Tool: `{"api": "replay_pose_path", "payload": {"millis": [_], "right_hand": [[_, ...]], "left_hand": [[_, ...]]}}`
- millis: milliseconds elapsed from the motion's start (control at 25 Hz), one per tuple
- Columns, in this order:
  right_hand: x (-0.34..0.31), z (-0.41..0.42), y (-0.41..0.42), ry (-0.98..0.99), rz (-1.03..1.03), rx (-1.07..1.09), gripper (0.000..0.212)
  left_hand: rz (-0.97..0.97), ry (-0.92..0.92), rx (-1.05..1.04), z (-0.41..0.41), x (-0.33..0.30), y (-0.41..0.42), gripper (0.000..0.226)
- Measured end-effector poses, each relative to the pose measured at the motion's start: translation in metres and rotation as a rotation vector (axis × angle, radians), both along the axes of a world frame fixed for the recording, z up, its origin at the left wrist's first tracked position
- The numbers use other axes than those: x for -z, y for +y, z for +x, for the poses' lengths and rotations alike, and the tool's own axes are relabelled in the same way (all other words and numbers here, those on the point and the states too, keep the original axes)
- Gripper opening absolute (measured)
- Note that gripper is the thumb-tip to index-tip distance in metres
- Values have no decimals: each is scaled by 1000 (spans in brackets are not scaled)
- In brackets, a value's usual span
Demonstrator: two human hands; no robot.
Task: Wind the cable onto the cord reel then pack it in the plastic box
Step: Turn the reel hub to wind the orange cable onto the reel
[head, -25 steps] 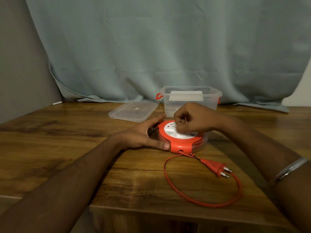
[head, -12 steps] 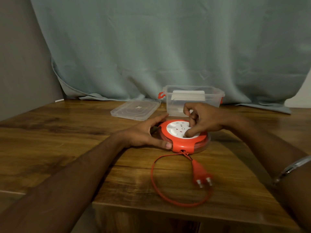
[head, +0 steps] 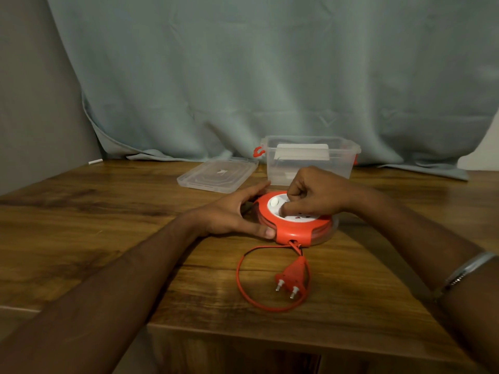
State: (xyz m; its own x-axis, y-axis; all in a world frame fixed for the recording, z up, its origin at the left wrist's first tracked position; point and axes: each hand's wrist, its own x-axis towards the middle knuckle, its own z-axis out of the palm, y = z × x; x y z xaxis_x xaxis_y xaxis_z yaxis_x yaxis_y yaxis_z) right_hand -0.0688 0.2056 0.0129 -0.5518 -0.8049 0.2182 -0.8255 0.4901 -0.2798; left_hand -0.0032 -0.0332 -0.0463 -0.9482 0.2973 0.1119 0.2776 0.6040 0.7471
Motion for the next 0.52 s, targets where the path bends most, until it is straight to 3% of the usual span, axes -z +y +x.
{"api": "replay_pose_path", "payload": {"millis": [120,160,280,520], "right_hand": [[-7,-2,7,-57,-40,-21,18],[-10,-4,10,-90,-48,-32,18],[-15,-10,19,-156,38,-35,49],[-13,-24,24,-430,-23,-68,63]], "left_hand": [[3,13,-11,0,0,2,134],[-1,10,-12,0,0,1,134],[-9,-14,-9,0,-1,0,135],[-19,-17,12,0,-2,0,135]]}}
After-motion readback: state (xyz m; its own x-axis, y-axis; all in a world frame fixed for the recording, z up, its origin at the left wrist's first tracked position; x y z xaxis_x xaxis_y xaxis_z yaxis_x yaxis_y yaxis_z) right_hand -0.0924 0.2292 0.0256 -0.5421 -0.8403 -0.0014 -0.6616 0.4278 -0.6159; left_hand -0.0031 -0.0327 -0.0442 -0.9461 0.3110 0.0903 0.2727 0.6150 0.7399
